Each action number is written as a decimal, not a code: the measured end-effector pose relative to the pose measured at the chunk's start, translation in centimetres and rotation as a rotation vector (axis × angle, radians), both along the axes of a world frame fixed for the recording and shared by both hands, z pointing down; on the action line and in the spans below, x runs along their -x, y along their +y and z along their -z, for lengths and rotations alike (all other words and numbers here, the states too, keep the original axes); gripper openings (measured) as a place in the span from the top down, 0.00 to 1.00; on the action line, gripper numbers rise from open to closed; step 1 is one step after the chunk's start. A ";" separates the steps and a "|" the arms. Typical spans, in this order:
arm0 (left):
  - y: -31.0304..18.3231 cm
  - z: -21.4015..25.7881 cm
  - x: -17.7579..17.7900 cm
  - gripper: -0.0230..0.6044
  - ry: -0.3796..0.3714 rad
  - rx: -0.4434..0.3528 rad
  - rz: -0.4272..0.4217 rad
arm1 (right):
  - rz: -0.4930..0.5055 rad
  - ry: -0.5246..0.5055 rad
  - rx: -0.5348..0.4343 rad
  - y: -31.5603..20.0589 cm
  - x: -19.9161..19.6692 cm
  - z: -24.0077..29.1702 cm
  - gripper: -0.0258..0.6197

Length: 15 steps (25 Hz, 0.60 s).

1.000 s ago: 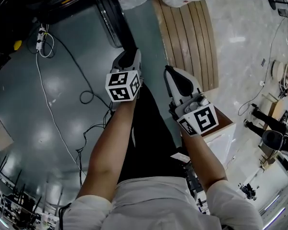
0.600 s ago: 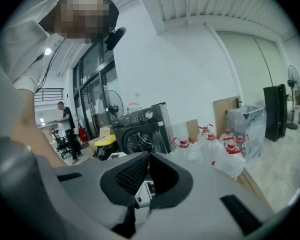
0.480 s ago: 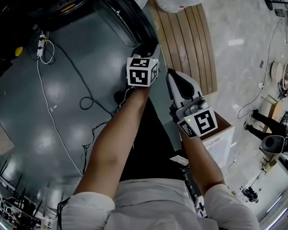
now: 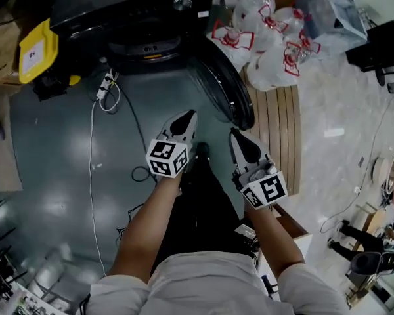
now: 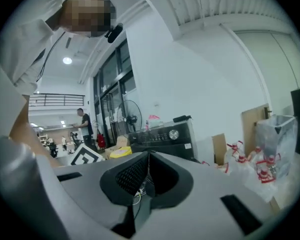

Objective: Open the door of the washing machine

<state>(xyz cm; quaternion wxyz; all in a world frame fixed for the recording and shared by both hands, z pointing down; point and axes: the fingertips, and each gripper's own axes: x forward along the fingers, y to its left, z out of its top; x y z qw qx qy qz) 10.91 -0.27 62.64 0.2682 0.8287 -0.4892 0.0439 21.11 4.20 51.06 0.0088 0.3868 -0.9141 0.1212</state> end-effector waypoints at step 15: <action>7.5 29.9 22.2 0.93 -0.270 -0.366 0.297 | 0.211 -0.045 -0.264 -5.7 5.9 21.2 0.91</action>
